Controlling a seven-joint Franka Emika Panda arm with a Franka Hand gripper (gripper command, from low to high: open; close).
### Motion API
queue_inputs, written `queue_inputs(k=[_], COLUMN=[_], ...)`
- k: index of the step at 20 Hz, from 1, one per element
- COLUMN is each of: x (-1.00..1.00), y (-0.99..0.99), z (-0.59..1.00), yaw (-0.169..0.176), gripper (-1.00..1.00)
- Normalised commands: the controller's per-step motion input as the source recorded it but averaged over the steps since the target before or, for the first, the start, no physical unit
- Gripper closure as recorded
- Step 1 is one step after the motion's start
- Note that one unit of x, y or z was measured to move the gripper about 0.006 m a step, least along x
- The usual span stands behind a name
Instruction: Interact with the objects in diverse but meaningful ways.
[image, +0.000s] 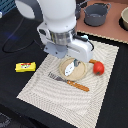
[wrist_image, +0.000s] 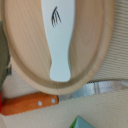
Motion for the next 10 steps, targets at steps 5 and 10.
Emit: queue_inputs(k=[5,10], x=[-0.4,-0.02], y=[0.12,0.33], z=[0.31,0.08], yaw=[0.001,-0.003], gripper=[-1.0,-1.0])
